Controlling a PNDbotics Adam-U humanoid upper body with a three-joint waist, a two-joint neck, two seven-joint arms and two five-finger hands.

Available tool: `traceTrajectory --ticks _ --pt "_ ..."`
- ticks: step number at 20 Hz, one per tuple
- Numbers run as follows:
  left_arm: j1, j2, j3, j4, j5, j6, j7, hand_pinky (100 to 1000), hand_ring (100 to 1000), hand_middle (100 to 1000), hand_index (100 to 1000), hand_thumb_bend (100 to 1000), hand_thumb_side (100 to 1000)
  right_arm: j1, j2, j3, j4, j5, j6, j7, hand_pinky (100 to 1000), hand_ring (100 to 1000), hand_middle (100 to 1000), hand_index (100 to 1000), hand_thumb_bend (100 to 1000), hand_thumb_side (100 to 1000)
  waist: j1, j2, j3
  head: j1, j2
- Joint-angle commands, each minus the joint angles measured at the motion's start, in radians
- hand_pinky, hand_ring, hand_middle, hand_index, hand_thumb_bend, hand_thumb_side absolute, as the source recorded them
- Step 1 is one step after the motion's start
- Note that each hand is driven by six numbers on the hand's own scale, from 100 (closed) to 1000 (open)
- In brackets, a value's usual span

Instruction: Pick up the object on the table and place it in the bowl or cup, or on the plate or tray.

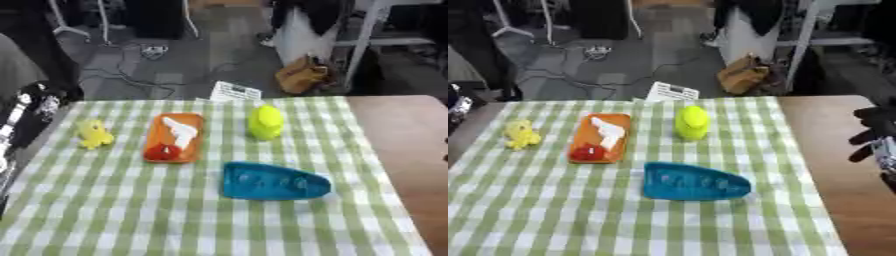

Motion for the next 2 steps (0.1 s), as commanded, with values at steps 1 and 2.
traceTrajectory --ticks 1,2 --pt "-0.011 0.025 0.009 -0.023 0.001 -0.001 -0.005 710 648 739 849 100 870 -0.011 -0.029 -0.01 -0.024 0.005 -0.001 -0.003 491 597 735 697 100 705 -0.008 -0.013 0.001 0.0 -0.005" --pt "-0.011 0.025 0.009 -0.024 0.001 -0.001 -0.005 710 648 738 849 100 870 -0.011 -0.029 -0.01 -0.024 0.005 -0.001 -0.003 491 597 735 697 100 706 -0.008 -0.013 0.001 -0.001 -0.004"
